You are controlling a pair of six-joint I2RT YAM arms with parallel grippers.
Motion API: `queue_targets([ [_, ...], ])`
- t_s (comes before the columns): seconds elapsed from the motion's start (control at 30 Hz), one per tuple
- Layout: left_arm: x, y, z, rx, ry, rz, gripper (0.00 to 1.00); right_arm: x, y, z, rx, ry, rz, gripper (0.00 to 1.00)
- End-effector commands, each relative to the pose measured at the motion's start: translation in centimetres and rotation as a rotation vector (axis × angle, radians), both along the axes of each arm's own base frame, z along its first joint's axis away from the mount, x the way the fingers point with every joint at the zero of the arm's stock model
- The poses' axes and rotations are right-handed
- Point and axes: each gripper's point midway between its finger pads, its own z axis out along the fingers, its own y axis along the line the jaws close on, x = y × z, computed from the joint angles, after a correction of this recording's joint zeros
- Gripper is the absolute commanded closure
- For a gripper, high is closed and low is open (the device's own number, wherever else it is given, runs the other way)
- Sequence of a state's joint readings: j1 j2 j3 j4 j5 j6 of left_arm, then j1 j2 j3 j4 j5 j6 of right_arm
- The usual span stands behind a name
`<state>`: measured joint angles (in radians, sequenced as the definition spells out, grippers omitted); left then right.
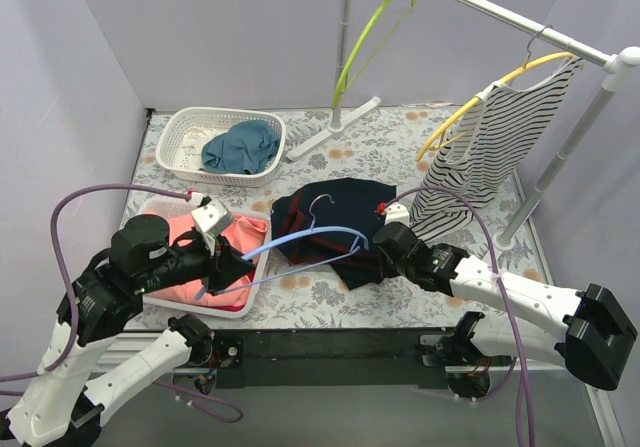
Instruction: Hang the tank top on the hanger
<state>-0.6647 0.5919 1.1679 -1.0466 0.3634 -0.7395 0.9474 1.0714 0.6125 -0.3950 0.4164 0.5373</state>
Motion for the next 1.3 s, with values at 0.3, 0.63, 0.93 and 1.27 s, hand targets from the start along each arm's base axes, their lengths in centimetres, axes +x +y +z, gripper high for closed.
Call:
queue_targets([
  [0.3, 0.8, -2.3, 1.0, -0.038, -0.037, -0.093, 1.0, 1.4, 1.5, 5.0, 0.087, -0.072, 0.036, 0.99],
  [0.63, 1.4, -2.7, 0.4, -0.019, -0.036, -0.102, 1.0, 1.4, 1.2, 5.5, 0.068, -0.081, 0.05, 0.99],
  [0.93, 3.5, -3.3, 0.8, -0.006, -0.184, -0.112, 1.0, 1.4, 0.1, 8.4, 0.068, -0.148, 0.06, 0.99],
  [1.27, 3.3, -4.8, 0.6, 0.03, -0.244, -0.266, 1.0, 1.6, -1.1, 8.7, 0.03, -0.174, 0.04, 0.99],
])
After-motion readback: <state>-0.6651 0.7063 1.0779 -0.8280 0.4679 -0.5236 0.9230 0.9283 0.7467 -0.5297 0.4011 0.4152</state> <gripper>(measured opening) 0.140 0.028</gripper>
